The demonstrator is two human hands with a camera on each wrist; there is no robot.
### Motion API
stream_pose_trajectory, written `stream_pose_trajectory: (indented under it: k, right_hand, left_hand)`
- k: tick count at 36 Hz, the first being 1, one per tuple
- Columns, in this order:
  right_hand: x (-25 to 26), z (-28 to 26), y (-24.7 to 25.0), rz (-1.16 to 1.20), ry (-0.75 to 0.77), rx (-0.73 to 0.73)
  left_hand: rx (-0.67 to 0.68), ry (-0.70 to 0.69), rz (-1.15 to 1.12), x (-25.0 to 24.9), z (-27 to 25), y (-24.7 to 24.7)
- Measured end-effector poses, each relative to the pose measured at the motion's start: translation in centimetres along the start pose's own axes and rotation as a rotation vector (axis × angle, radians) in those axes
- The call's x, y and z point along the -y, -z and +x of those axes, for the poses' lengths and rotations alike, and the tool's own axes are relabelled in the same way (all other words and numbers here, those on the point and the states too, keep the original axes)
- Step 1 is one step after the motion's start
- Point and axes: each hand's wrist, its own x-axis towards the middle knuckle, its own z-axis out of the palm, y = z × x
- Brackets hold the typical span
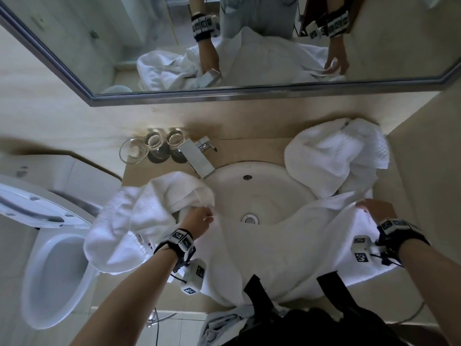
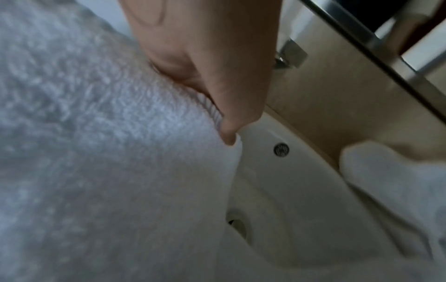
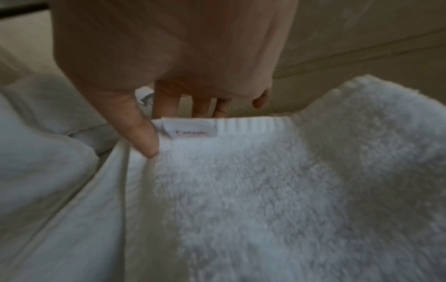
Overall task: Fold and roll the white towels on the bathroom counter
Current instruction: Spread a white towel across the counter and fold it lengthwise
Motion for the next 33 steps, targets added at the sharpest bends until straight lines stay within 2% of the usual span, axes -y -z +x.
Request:
stream_pose_trajectory:
  k: [5, 10, 13, 15, 17, 20, 22, 26, 33]
  right_hand:
    - [1.4, -0.7, 0.5, -0.080, 0.017, 0.052]
    - [1.7, -1.5, 1.2, -0.071, -0.026, -0.008]
    - [0.9, -2.0, 2.3, -0.096, 0.016, -0.082]
    - [0.0, -2.3, 3.0, -0.116, 0.039, -0.113]
    - [-0.6, -2.8, 4.0, -0.020, 0.025, -0.164]
    - [-1.8, -3.3, 4.9, -0.030, 0.066, -0.222]
    - [-2.6, -3.3, 5.2, 0.003, 0.035, -0.217]
    - [-2.5, -3.7, 4.9, 0.221, -0.006, -0.305]
    - [-0.6, -3.1, 5.1, 0.166, 0.007, -0.190]
  left_hand:
    - [-0.128, 0.070, -0.290, 0.8, -0.4, 0.7]
    - [-0.251, 0.153, -0.606, 1.8, -0.9, 2.4]
    - [-0.360, 0.251, -0.760, 3.0, -1.2, 3.7]
    - [-0.463, 0.309, -0.831, 4.0, -1.4, 4.9]
    - [-0.547, 0.359, -0.882, 5.3, -1.7, 5.9]
    - [-0.644, 0.427, -0.936, 7.7, -1.8, 7.2]
    - [-0.690, 0.450, -0.943, 9.1, -1.7, 7.7]
    - [-0.728, 0.456, -0.892, 9.8, -1.2, 8.2]
    - [-0.573, 0.434, -0.823, 10.4, -0.1, 8.6]
